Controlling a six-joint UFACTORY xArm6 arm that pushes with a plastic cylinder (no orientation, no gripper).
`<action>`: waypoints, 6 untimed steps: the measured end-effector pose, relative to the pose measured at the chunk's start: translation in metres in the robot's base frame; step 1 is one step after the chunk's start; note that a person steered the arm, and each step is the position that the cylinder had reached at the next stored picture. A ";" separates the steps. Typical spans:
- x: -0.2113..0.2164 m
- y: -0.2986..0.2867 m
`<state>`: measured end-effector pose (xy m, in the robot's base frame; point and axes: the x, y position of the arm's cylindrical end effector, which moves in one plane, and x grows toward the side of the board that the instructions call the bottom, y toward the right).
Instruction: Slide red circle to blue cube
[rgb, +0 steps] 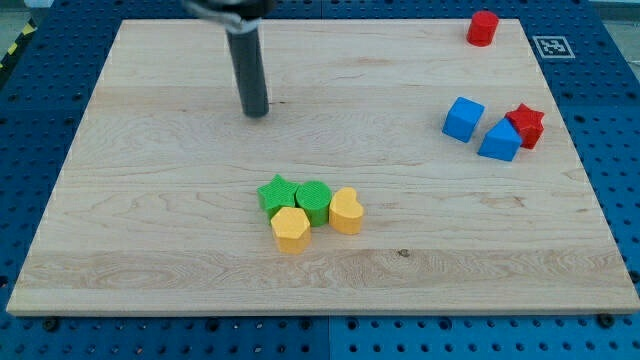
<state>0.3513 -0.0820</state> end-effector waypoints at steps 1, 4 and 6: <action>-0.056 0.026; -0.129 0.117; -0.159 0.179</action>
<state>0.1920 0.0972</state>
